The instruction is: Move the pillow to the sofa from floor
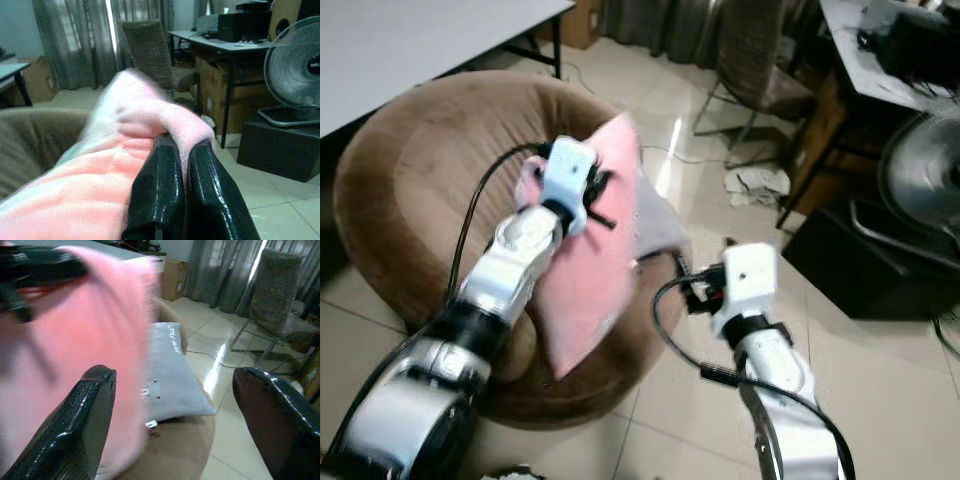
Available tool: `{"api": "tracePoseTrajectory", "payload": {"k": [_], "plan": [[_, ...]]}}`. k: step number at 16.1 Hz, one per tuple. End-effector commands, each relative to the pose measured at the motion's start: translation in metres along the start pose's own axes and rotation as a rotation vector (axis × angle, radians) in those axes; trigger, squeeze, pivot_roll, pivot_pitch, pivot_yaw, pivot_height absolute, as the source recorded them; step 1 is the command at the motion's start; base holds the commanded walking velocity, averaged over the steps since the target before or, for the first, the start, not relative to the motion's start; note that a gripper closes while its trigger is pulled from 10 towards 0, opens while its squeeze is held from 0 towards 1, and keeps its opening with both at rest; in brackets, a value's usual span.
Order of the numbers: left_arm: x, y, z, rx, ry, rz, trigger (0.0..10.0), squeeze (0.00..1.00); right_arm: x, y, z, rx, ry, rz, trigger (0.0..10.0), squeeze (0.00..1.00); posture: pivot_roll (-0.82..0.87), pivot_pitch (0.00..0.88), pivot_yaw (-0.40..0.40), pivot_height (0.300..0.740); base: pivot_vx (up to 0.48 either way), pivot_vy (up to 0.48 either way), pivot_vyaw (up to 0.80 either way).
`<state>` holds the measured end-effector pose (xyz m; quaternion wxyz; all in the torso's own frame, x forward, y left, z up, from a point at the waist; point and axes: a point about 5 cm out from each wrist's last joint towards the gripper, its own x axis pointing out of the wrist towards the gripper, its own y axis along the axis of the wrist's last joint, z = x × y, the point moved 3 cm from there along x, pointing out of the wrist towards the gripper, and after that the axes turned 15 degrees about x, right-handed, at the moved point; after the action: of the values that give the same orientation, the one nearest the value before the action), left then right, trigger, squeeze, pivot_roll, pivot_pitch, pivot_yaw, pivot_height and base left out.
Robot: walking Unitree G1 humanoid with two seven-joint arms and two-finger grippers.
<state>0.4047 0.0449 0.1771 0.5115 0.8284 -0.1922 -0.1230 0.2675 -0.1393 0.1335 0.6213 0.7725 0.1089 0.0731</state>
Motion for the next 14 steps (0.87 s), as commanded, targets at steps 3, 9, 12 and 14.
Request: {"api": "tracePoseTrajectory", "payload": {"k": [3,9,12,14], "plan": [[0.018,0.009,-0.008,0.079,0.107,-0.061,10.0,0.00,-0.013,-0.006,-0.012,-0.021,0.096,-0.048,10.0,0.00,0.05,0.108,-0.055,0.740,0.000,0.000,0.00],[-0.001,-0.051,-0.048,0.288,0.290,-0.400,10.0,0.00,-0.038,-0.022,-0.008,-0.064,0.157,-0.169,10.0,0.00,0.00,0.147,-0.009,0.740,0.000,0.000,0.00],[-0.016,-0.073,-0.069,0.311,0.323,-0.491,10.0,0.00,-0.037,-0.024,-0.004,-0.076,0.162,-0.183,10.0,0.00,0.01,0.144,-0.021,0.740,0.000,0.000,0.00],[-0.030,-0.087,-0.087,0.306,0.359,-0.535,10.0,1.00,-0.034,-0.022,-0.011,0.012,0.240,-0.182,10.0,0.00,0.03,0.137,-0.040,0.740,0.000,0.000,0.00]]}}
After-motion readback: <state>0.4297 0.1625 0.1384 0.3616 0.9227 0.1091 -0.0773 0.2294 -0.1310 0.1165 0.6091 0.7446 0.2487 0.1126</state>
